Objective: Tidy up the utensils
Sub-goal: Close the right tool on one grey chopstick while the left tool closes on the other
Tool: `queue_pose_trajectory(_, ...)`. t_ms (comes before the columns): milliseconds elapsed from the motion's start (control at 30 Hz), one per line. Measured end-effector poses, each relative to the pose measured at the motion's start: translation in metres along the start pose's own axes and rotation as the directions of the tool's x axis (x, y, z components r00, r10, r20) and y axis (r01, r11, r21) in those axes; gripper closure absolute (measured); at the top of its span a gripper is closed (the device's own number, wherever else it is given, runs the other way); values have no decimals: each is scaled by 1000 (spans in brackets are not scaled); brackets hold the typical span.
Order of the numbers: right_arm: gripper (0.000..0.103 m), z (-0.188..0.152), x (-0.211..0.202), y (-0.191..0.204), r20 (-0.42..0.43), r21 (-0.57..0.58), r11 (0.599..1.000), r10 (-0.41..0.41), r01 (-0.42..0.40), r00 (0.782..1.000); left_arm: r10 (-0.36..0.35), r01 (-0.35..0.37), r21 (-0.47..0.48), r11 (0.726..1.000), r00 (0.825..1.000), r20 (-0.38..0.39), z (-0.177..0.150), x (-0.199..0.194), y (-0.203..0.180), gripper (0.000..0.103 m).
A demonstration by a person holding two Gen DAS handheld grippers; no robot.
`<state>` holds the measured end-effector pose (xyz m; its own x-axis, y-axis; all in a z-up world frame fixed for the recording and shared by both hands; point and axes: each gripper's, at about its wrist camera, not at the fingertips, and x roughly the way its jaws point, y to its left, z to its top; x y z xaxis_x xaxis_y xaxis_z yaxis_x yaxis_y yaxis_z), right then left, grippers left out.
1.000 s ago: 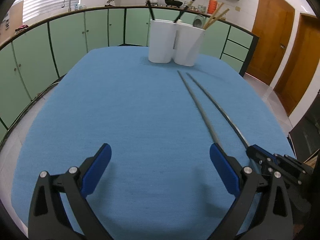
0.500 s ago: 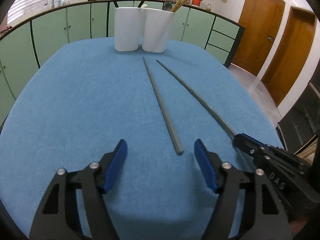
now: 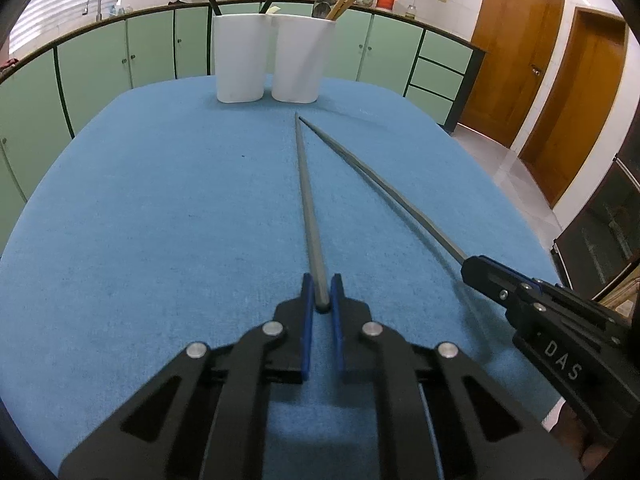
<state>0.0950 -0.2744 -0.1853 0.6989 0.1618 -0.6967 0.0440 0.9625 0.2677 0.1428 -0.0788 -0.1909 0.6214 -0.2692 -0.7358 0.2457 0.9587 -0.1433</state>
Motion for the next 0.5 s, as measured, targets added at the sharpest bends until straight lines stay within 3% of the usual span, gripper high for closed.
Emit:
queue_pose_trajectory(233,98,11,-19,10,69,-45,999,-9,12,998,46,-47,5,999,996,74,13,-22,5,97)
queue_pose_trajectory(500,99,31,-51,23,174,-101,995,1,17,985,90,-98,31,995,975,202,35,-63,6,97)
